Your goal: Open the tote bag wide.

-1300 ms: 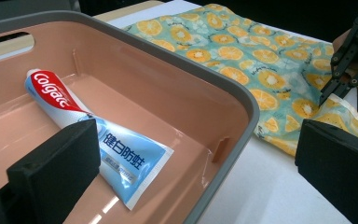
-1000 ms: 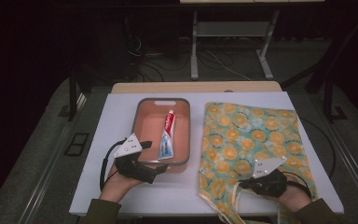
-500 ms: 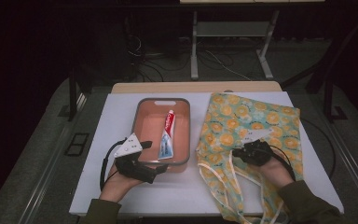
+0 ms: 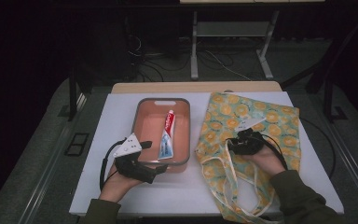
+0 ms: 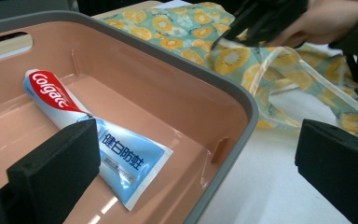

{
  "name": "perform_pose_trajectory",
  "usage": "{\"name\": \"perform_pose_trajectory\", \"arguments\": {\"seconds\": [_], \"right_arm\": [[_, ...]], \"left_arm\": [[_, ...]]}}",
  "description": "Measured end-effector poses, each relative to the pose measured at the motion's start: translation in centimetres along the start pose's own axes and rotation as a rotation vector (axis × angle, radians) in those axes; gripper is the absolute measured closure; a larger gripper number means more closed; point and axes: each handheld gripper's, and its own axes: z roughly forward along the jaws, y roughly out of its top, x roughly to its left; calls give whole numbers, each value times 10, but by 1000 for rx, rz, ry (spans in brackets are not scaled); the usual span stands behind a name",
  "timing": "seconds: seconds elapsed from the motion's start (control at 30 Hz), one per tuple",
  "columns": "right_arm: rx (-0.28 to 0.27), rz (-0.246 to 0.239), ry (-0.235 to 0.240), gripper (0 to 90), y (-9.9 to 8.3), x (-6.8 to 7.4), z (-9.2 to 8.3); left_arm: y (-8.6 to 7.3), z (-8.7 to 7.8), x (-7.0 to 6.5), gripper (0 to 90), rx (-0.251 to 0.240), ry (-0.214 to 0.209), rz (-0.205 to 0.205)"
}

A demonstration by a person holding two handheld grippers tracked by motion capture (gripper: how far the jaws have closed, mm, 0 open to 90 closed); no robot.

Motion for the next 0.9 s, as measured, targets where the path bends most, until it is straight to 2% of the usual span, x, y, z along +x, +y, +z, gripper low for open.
{"name": "perform_pose_trajectory", "arguments": {"seconds": [0.13,0.23,0.3,0.4,0.43,0.5,0.57,0.7,0.73,0.77,0.8,0.83,0.87,0.9], "right_arm": [[-17,-40,28,494,-6,12,-22],[-20,-74,48,439,-16,23,-38],[-12,-86,78,423,-25,28,-44],[39,-115,94,410,-41,35,-42],[39,-115,94,410,-41,35,-42],[85,-134,96,409,-51,38,-29],[94,-161,93,418,-49,40,-20],[105,-184,101,481,-43,43,-8],[113,-192,102,531,-41,44,-4],[115,-199,111,671,-39,46,0],[115,-199,111,671,-39,46,0],[117,-216,109,818,-37,47,2],[117,-216,109,818,-37,47,2],[120,-214,111,876,-36,47,2]], "left_arm": [[0,0,0,0,1,1,-1],[0,0,0,0,2,2,0],[0,0,0,0,3,2,1],[0,1,-1,0,5,4,0],[0,1,-1,0,5,5,0],[0,1,-1,0,6,6,0],[0,1,-1,0,6,6,0],[0,1,-1,0,5,6,-1],[0,1,-1,0,6,6,0],[0,1,-1,0,5,7,0],[0,1,-1,0,5,7,0],[0,1,-1,0,5,7,-1],[0,1,-1,0,4,7,-1],[0,1,-1,0,5,8,0]]}}
